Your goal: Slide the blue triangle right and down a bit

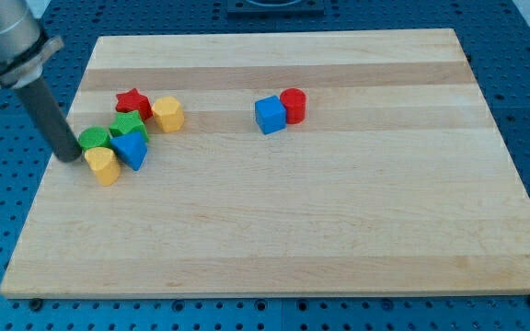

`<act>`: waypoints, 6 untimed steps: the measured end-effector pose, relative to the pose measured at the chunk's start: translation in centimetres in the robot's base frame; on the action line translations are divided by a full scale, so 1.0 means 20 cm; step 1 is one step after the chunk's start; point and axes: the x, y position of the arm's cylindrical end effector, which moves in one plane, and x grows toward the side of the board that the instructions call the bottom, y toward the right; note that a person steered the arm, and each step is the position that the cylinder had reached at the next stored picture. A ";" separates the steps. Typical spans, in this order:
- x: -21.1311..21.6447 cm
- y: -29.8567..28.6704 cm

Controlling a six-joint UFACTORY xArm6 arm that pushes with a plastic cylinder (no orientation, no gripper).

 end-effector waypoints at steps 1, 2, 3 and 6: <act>0.23 0.00; 0.13 0.00; -0.13 -0.02; -0.26 0.15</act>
